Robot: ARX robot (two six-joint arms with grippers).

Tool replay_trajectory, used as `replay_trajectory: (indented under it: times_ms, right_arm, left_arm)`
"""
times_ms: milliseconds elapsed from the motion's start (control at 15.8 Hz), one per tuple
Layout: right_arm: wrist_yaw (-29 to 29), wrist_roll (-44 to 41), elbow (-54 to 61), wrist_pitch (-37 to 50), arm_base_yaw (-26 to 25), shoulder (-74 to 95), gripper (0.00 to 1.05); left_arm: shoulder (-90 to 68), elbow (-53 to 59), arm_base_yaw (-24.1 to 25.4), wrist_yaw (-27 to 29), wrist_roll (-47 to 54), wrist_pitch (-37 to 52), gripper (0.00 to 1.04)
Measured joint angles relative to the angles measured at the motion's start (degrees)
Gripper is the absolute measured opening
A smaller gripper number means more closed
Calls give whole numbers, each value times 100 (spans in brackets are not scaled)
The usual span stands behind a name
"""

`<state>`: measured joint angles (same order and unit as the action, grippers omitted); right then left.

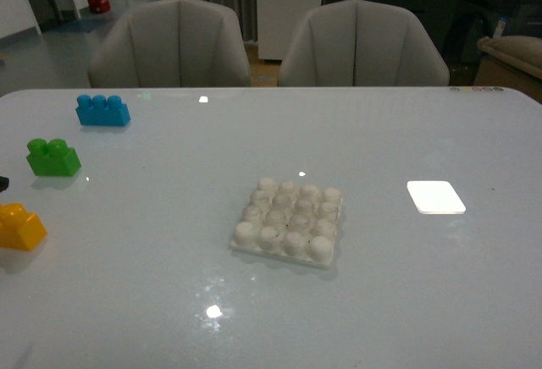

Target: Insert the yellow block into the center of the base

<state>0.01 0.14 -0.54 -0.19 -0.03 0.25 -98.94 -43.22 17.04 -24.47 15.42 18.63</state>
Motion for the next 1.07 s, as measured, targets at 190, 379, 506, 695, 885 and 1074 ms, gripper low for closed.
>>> replay_trajectory:
  times_ms: [190,379,506,695,885,1074]
  right_arm:
    - [0,-2,0,0,0,0,98]
    - [0,0,0,0,0,0,98]
    - [0,0,0,0,0,0,98]
    - [0,0,0,0,0,0,98]
    - [0,0,0,0,0,2,98]
    - [0,0,0,0,2,0,98]
  left_arm:
    - [-507,-413,-79,-105,181,-365,98]
    - [-570,-450,-90,-114,203,-463,98]
    - [-597,-461,-107,-103,260,-476,98]
    - [-693,-466,-149,-7,334,-343,98]
    - [-955,-570,-146,317,409,-37,98]
    - [-1462,-992,-70,627,127,142,98]
